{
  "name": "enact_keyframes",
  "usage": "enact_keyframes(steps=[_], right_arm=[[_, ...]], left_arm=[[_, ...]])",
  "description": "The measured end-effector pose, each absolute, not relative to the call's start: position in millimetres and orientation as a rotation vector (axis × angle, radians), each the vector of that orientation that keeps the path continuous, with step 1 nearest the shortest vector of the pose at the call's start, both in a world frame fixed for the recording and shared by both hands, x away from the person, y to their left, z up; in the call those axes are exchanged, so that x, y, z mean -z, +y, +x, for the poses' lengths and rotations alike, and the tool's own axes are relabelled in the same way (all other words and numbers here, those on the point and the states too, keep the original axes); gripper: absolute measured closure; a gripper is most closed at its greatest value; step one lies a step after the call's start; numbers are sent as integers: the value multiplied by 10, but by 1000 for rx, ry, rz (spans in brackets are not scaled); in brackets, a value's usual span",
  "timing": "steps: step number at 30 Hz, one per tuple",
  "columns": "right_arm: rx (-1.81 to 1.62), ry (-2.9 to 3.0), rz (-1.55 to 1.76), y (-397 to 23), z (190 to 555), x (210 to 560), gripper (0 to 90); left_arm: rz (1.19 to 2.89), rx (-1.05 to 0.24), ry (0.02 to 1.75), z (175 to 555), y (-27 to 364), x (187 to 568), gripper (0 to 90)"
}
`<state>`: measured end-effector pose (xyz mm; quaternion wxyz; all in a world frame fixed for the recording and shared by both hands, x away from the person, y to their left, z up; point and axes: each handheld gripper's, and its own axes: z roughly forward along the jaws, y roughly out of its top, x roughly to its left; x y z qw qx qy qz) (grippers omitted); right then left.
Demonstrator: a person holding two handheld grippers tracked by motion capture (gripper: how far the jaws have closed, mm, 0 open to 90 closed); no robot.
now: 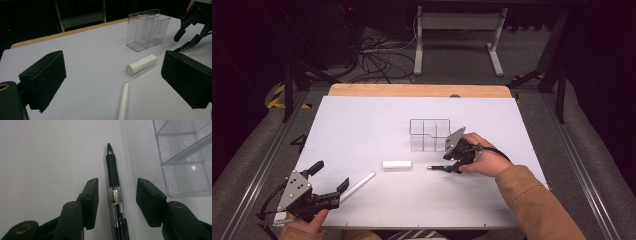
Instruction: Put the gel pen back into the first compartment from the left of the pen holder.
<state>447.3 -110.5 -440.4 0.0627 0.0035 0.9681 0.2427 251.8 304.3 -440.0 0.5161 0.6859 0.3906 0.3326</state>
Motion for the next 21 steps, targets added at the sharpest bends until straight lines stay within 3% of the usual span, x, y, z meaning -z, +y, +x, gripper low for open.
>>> enact_keyframes(steps=[21], right_arm=[[-633,2983,-64,-915,4492,4505,679]], left_arm=[[1644,-794,938,2495,3052,4404,65]])
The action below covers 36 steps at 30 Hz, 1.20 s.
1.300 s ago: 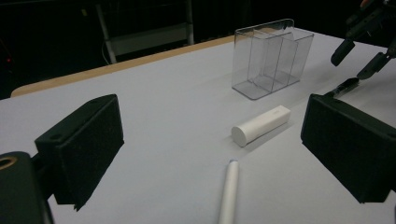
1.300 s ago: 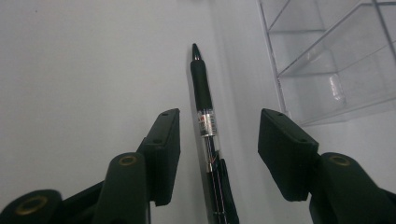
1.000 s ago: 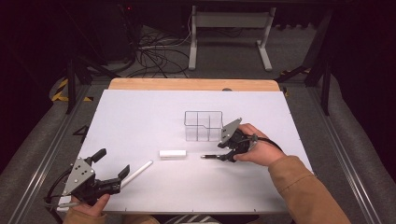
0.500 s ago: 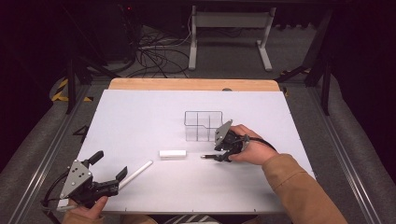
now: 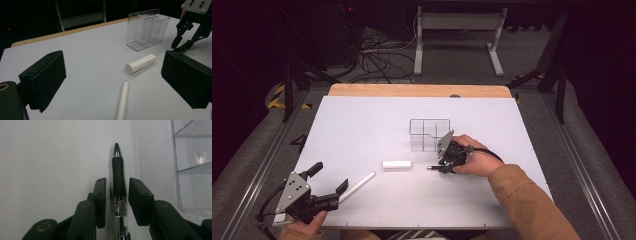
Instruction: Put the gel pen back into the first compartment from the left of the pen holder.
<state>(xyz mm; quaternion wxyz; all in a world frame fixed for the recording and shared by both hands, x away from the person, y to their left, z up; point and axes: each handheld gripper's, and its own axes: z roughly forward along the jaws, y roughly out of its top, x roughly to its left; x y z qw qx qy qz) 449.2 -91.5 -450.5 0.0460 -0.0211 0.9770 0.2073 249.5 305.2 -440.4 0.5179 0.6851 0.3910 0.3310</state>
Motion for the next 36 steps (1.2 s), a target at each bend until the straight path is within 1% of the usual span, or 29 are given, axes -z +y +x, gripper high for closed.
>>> enact_keyframes(steps=[4,9,15,36], right_arm=[[-639,2983,-65,-909,4499,4499,693],[-606,2993,-114,-883,4510,4513,755],[-588,3003,-128,-872,4511,4512,795],[-553,2971,-185,-858,4453,4467,801]], left_arm=[[1644,-793,936,2495,3049,4405,65],[1643,-792,937,2494,3052,4405,65],[1644,-793,935,2494,3049,4405,65],[1639,-788,939,2500,3051,4407,66]])
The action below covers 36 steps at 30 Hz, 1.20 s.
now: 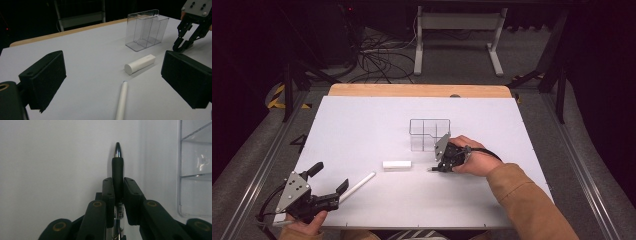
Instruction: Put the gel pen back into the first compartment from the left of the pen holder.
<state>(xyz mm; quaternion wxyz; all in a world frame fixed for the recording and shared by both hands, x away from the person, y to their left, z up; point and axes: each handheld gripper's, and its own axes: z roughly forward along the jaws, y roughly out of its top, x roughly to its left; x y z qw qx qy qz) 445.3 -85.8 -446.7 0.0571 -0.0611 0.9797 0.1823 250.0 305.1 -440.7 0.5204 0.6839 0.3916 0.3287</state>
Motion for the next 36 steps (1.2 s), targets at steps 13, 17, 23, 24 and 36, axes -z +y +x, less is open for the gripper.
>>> enact_keyframes(steps=[13,17,23,24,36], right_arm=[[-660,2911,-160,-949,4370,4236,802],[-667,2903,-153,-964,4356,4199,801],[-689,2891,-129,-982,4338,4147,801],[-689,2891,-129,-982,4338,4147,801],[-876,2829,-15,-1036,4260,3918,801]], left_arm=[[1643,-791,937,2505,3046,4407,65],[1644,-792,938,2504,3047,4406,65],[1642,-793,936,2505,3046,4406,65],[1642,-793,936,2505,3046,4406,65],[1643,-794,933,2503,3049,4403,65]])
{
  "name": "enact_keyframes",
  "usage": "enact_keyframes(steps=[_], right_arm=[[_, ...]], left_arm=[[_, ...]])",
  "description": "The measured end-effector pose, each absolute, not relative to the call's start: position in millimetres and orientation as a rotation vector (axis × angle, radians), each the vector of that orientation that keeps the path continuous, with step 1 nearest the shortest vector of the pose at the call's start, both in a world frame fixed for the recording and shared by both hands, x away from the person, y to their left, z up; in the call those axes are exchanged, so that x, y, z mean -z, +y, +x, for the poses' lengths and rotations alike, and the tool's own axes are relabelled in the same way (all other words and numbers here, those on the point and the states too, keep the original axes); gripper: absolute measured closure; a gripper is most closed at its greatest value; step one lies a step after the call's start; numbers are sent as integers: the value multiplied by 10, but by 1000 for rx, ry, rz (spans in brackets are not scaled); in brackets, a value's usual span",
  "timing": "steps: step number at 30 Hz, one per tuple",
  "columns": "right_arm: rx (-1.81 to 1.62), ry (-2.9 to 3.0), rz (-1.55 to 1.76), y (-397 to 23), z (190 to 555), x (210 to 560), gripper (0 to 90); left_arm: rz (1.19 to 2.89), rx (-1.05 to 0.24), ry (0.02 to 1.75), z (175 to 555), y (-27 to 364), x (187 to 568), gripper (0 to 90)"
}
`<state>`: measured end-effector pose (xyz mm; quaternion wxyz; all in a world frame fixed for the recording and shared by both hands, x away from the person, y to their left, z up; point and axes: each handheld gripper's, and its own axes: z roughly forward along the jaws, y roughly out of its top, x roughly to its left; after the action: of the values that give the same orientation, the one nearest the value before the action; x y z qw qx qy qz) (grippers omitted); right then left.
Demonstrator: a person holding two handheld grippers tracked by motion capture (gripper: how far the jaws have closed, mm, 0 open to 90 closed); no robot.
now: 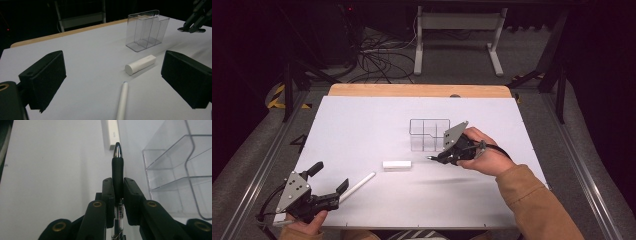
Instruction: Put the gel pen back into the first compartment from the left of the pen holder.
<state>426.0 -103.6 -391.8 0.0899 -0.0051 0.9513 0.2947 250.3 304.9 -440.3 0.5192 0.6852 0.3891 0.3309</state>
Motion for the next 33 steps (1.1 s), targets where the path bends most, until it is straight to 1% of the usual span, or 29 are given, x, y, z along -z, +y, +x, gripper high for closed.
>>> enact_keyframes(steps=[9,17,33], right_arm=[[-1101,2699,121,-1119,4238,3733,801],[-1271,2574,270,-1169,4239,3658,800],[-1490,2387,435,-1156,4236,3624,801]], left_arm=[[1641,-794,941,2508,3055,4408,65],[1642,-796,940,2512,3053,4409,65],[1643,-794,942,2518,3050,4409,65]])
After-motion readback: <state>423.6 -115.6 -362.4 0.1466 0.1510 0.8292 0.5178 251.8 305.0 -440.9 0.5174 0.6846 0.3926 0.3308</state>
